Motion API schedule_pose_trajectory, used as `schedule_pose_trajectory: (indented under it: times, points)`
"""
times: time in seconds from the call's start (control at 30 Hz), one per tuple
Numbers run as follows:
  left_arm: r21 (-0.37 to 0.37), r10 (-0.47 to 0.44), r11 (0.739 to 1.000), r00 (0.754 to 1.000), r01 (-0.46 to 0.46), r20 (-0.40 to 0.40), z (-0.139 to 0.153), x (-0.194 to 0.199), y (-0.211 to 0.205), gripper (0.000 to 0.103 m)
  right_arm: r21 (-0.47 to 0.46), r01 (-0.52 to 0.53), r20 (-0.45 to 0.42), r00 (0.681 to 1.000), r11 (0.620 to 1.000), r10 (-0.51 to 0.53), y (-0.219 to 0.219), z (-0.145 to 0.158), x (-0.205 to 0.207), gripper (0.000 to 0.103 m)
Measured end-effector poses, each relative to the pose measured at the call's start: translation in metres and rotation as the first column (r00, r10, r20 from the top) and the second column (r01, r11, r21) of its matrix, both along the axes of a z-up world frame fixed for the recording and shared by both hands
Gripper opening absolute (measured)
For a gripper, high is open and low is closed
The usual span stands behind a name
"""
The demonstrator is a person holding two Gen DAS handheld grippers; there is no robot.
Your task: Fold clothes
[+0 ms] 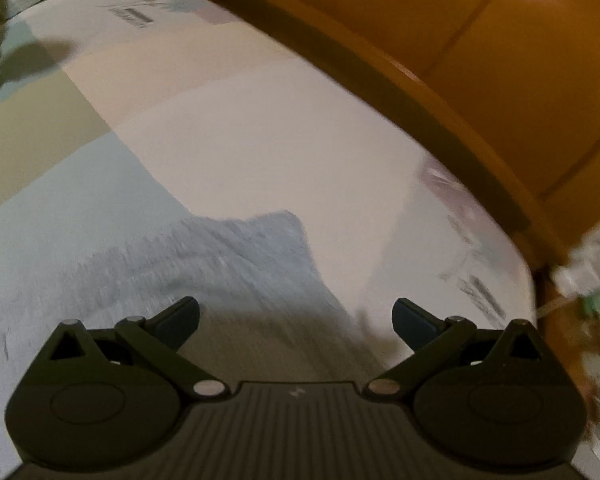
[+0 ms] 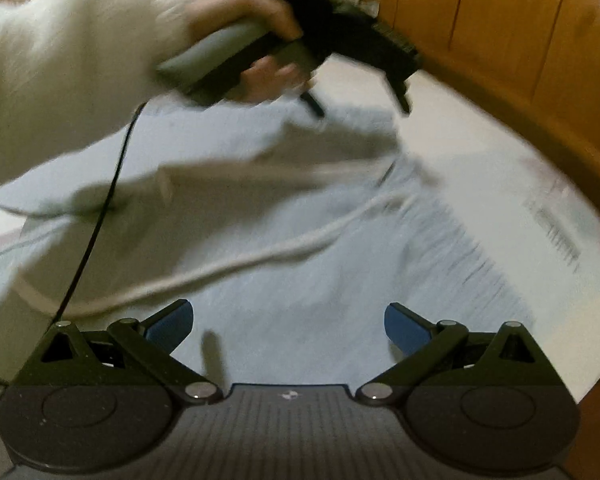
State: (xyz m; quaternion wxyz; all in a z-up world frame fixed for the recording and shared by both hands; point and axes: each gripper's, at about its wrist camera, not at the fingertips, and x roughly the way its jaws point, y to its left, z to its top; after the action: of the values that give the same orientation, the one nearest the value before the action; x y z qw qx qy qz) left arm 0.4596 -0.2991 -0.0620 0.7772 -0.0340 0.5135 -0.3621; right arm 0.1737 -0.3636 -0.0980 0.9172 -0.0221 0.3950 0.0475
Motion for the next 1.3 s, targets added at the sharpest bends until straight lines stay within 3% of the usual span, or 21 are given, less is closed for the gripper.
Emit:
schedule_pose_trajectory:
  times: [0.07,0.17,0.23,0.33,0.43,0.73,0.93,1.13,1.3]
  points:
    - [-0.029,-0.044,0.999,0.998,0.042,-0.05,0.003,-0.009,0.006,0.102,0.021,0.014,-0.009,1.0,1.0,-0.014,-0.008,0.0,0.011,0.103]
    - [-0.057,-0.114,0.993,0.986,0.108,-0.123,-0.005,-0.023,0.004,0.102,0.046,0.106,-0.099,0.99,0.993,-0.101,-0.026,-0.02,0.027,0.103]
    - [-0.067,-0.157,0.987,0.975,0.148,-0.159,-0.011,-0.032,-0.001,0.102,0.057,0.124,-0.083,0.989,0.991,-0.119,-0.037,-0.024,0.021,0.103]
    - [-0.028,-0.158,0.987,0.978,0.155,-0.138,-0.025,-0.032,-0.019,0.102,0.086,0.148,-0.077,0.987,0.985,-0.142,-0.047,-0.021,0.012,0.103]
    - [-0.061,-0.13,0.99,0.983,0.123,-0.126,-0.028,-0.028,-0.029,0.102,0.09,0.155,-0.07,0.986,0.984,-0.149,-0.051,-0.022,0.004,0.103]
    - [-0.076,-0.116,0.992,0.981,0.105,-0.156,-0.004,-0.029,-0.022,0.101,-0.011,0.162,-0.072,0.984,0.987,-0.162,-0.037,-0.011,-0.004,0.103]
    - [-0.044,-0.138,0.99,0.99,0.137,-0.03,0.065,-0.058,0.012,0.102,0.047,0.198,-0.027,0.98,0.979,-0.197,-0.045,0.023,-0.014,0.103]
    - [0.033,-0.146,0.989,0.979,0.143,0.141,0.129,-0.111,0.081,0.102,0.048,0.138,0.014,0.99,0.989,-0.138,-0.017,0.048,-0.03,0.103]
    - [0.056,-0.072,0.997,0.97,0.061,0.231,0.126,-0.159,0.159,0.102,0.069,0.051,-0.007,0.999,0.996,-0.051,0.011,0.038,-0.032,0.103]
